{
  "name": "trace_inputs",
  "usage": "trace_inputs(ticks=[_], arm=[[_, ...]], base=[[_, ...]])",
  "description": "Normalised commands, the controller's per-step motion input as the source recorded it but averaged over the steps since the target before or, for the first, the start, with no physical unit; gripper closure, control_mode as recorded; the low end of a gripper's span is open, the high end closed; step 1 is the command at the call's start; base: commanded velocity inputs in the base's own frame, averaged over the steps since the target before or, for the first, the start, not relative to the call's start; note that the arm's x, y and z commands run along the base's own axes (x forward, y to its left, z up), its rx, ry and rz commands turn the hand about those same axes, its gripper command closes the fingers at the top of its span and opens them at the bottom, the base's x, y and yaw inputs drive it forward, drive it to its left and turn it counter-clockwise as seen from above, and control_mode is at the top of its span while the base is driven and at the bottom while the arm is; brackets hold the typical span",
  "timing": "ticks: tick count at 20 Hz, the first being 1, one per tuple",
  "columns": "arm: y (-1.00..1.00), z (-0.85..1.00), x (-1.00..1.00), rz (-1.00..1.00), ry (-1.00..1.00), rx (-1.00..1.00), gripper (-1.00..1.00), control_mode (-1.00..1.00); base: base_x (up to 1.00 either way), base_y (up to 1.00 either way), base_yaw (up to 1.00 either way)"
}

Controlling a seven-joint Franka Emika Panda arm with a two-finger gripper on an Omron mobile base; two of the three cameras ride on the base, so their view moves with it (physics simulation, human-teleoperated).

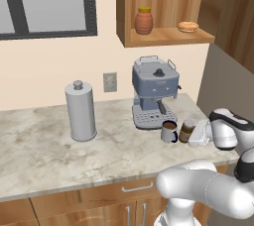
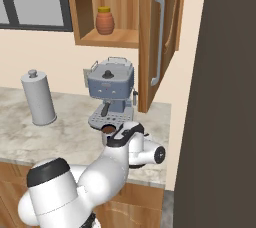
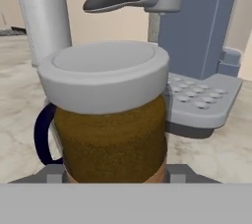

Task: Pick the cinnamon and honey bottle from the cabinet and place them next to the mug.

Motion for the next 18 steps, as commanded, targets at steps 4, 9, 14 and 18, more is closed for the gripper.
trace_inputs(ticks=[4, 9, 14, 18], arm=[[0.0, 0.0, 0.0, 0.0, 0.0, 0.0, -1.0, -1.0], [0.0, 0.02, 0.0, 0.0, 0.0, 0.0, -1.0, -1.0], [0.0, 0.2, 0.0, 0.0, 0.0, 0.0, -1.0, -1.0], [0.0, 0.26, 0.0, 0.0, 0.0, 0.0, -1.0, -1.0]], base=[[0.0, 0.0, 0.0], [0.0, 0.0, 0.0], [0.0, 0.0, 0.0], [0.0, 0.0, 0.0]])
